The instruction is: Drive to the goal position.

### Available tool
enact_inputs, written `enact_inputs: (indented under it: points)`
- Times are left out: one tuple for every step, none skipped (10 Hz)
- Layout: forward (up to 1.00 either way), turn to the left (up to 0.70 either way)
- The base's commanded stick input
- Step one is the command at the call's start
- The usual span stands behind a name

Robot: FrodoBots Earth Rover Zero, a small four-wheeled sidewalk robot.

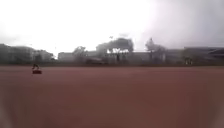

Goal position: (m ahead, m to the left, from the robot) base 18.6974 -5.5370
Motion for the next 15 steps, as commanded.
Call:
enact_inputs:
  points:
    - [0.5,0.0]
    - [0.5,0.0]
    - [0.5,0.0]
    - [0.5,0.0]
    - [0.5,0.0]
    - [0.5,0.0]
    - [0.5,0.0]
    - [0.5,0.0]
    - [0.5,0.0]
    - [0.5,0.0]
    - [0.5,0.0]
    - [0.5,0.0]
    - [0.5,0.0]
    - [0.5,0.0]
    - [0.5,0.0]
